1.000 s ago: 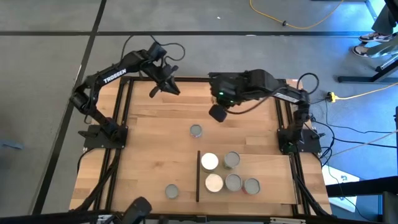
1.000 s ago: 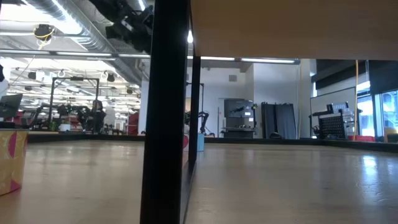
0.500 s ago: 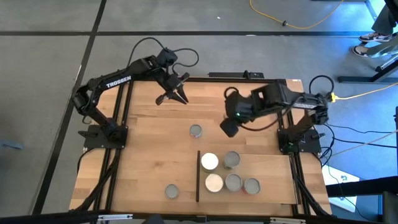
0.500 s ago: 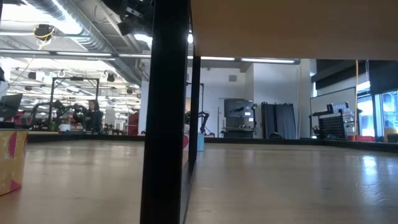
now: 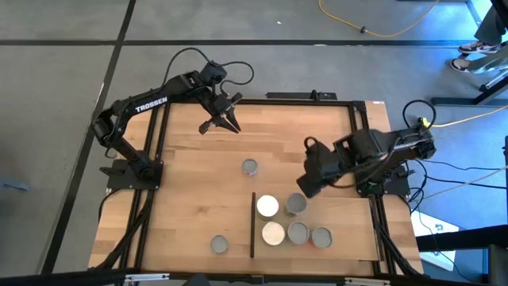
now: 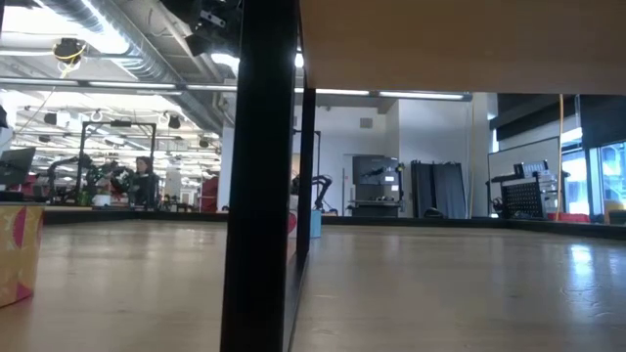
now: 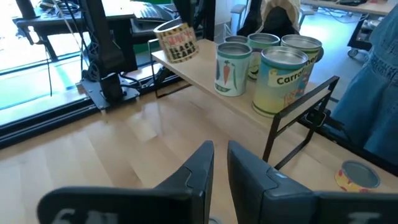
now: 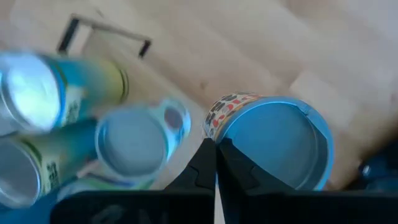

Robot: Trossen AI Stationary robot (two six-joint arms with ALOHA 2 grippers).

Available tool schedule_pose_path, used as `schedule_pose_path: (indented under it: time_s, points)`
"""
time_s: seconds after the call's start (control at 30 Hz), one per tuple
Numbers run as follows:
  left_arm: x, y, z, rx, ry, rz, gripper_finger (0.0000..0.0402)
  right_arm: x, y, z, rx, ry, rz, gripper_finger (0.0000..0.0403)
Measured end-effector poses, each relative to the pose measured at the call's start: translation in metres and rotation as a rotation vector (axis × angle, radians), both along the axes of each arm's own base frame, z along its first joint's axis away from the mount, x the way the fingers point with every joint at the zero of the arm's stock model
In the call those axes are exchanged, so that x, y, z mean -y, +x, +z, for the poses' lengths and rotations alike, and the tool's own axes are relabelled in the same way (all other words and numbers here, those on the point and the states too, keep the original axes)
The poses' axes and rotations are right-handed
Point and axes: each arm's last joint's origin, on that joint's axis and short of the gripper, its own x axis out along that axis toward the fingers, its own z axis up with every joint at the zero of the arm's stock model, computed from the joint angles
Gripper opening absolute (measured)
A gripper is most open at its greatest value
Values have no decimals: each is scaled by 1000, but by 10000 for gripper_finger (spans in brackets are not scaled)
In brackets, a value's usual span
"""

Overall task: Pick and place cans onto a shelf
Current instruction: Put the canned spicy black beans on the shelf

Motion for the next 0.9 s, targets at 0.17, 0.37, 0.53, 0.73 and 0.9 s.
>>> schedule_pose_path:
  time_s: [0.17,0.37,0.53,0.73,0.9]
  points:
    - [0,0,0,-11,-14,5,39,-20,-6,-13,-83,77,-37,2]
    - [0,0,0,-15,-19,7,39,-38,-14,-27,-164,98,-92,2]
    - [0,0,0,-15,-18,7,39,-47,-16,-37,-192,113,-112,2]
    - [0,0,0,-18,-16,11,39,-49,-12,-50,-192,112,-108,2]
    - [0,0,0,-18,-15,11,39,-50,-10,-60,-198,115,-107,2]
